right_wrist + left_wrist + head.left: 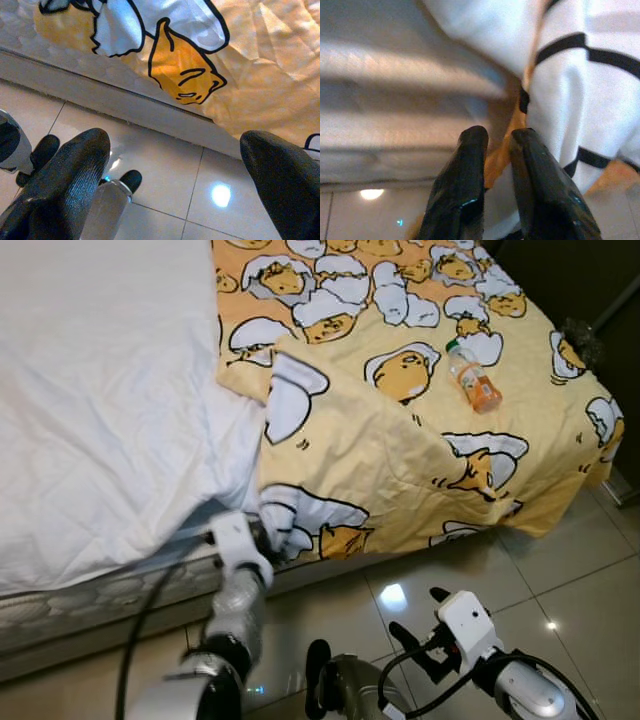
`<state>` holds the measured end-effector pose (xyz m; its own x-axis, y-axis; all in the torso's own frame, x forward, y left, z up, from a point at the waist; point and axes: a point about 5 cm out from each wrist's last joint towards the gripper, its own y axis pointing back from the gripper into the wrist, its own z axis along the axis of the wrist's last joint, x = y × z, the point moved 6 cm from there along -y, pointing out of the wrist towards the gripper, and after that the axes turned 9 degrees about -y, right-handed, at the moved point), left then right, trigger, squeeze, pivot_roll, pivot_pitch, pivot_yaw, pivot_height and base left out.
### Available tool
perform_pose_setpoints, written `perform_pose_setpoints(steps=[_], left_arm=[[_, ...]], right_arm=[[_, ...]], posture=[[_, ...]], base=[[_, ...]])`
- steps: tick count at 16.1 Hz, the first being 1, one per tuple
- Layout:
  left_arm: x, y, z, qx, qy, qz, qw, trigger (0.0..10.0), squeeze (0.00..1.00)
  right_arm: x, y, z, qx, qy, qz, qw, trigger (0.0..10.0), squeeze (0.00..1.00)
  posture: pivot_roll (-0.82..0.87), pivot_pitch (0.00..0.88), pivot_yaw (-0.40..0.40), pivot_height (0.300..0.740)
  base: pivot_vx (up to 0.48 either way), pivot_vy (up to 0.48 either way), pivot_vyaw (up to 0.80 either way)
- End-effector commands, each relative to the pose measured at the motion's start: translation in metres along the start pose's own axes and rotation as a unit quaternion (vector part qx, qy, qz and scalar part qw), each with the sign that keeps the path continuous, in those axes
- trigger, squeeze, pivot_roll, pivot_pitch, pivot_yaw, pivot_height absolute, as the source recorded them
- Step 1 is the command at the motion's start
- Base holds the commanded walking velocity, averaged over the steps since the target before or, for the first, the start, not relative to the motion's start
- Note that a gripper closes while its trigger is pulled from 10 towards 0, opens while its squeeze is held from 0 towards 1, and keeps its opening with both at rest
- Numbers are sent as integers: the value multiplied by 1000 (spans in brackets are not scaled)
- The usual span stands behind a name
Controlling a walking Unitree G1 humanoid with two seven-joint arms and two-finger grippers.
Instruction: Clean up the room
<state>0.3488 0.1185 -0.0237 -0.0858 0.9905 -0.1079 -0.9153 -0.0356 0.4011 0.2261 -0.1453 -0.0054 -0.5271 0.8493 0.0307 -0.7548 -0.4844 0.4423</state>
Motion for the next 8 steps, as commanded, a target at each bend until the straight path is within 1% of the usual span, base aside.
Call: perform_pose_setpoints(steps=[1,3,4,5,6,7,8], left_arm=[[-9,4,-5,-5,-10,-22,1000,0,0],[-12,6,-7,-9,-15,-29,999,0,0],[-7,6,4,-36,-23,-17,999,0,0],[-1,6,17,-68,-48,0,997,1843,0],[4,7,25,-86,-69,13,994,10000,0],[16,11,39,-121,-97,46,987,10000,1000],[25,17,44,-140,-98,67,983,10000,1000]], right_arm=[[-1,5,-8,19,2,4,1000,10000,0],[-1,5,-9,20,2,5,1000,10000,0],[-1,4,-9,19,3,5,1000,10000,0],[-2,5,-8,19,3,4,1000,10000,0],[-3,5,-8,19,3,3,1000,10000,0],[-4,7,-10,21,2,1,1000,10000,0],[-4,8,-11,23,2,1,1000,10000,0]], posture=[[-219,220,-143,736],[-218,219,-143,736],[-224,219,-141,736],[-225,219,-141,736],[-226,220,-143,736],[-221,220,-144,736],[-217,223,-144,736]], base=[[0,0,0],[0,0,0],[0,0,0],[0,0,0],[0,0,0],[0,0,0],[0,0,0]])
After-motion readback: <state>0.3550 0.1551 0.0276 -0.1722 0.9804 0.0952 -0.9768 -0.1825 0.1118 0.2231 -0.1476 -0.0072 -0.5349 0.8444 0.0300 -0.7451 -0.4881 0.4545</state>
